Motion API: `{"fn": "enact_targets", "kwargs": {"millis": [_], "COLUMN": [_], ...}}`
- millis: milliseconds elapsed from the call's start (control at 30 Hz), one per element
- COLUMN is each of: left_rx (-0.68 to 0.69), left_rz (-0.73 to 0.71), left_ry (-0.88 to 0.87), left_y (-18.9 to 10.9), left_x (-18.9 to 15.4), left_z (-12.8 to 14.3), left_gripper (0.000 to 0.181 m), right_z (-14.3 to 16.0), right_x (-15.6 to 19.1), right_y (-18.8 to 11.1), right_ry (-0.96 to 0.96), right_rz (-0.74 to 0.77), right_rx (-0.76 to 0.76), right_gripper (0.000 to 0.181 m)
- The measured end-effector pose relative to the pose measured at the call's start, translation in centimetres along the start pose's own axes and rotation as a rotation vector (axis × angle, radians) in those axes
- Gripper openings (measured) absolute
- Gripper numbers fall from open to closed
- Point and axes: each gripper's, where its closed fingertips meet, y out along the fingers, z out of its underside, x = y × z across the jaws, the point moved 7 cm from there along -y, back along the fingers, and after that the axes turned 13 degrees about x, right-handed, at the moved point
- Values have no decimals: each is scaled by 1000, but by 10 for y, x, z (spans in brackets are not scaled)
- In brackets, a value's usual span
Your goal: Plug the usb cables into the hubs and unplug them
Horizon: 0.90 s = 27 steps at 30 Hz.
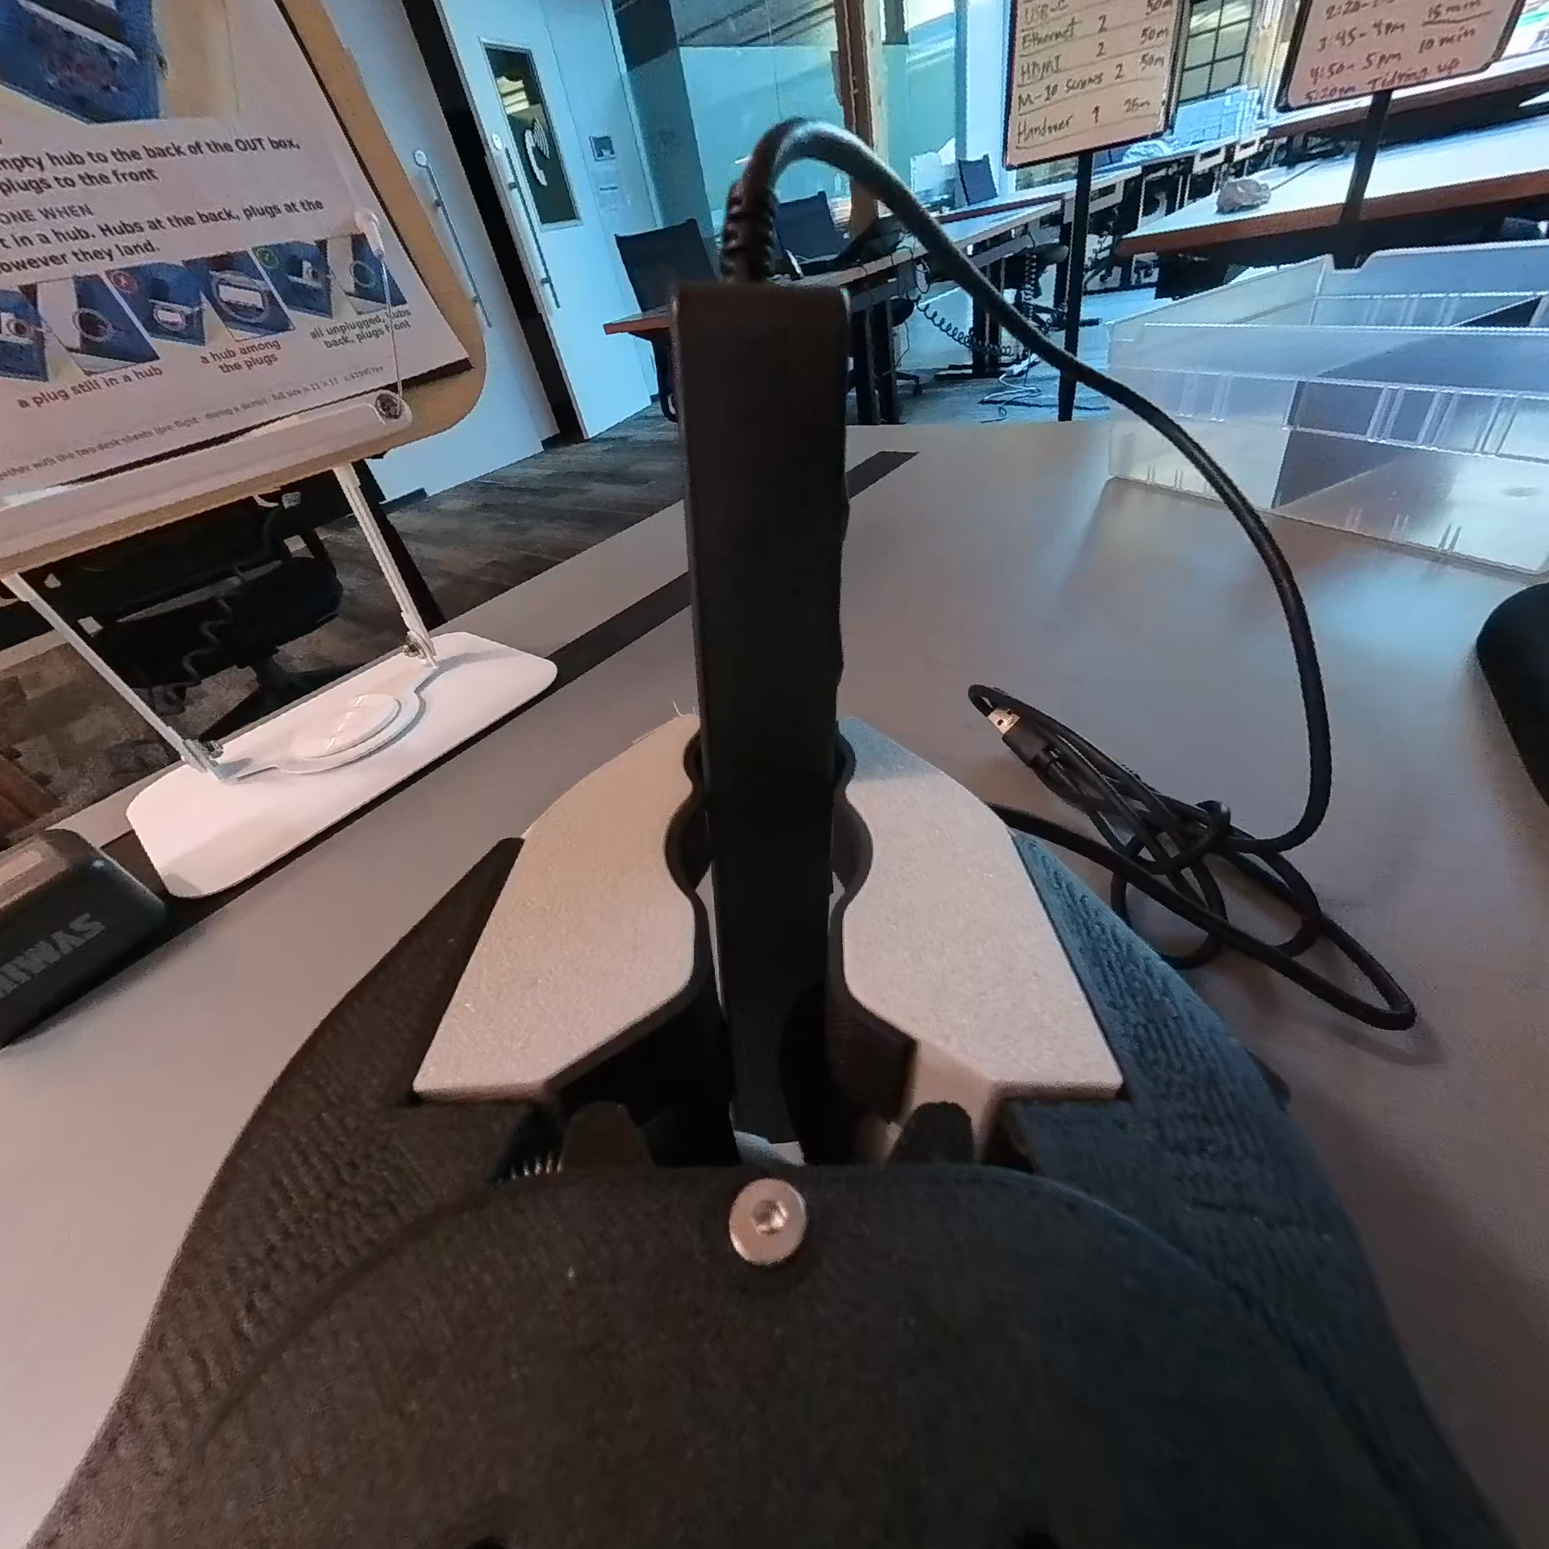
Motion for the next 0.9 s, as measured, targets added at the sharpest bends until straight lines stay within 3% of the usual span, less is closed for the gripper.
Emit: {"fn": "enact_targets", "kwargs": {"millis": [233,400,567,667,767,833,900], "left_rx": [2,2,11,13,16,20,20], "left_rz": [7,14,24,30,32,33,35], "left_ry": [-1,-1,5,4,7,7,5], "left_y": [0,0,2,3,3,3,3], "left_x": [0,0,-2,-3,-3,-3,-3], "left_z": [0,0,1,1,1,1,1], "left_gripper": [25,25,25,24,25,25,24], "right_z": [-1,16,59,110,158,170,162], "right_x": [42,22,-13,-25,-29,-27,-26], "right_y": [0,5,15,8,-18,-23,-14], "right_ry": [-282,-191,-74,56,6,13,38], "right_rz": [-311,-246,-2,106,226,230,239], "right_rx": [-101,19,491,1042,1603,1730,1650], "right_gripper": [15,15,16,15,16,34,60]}}
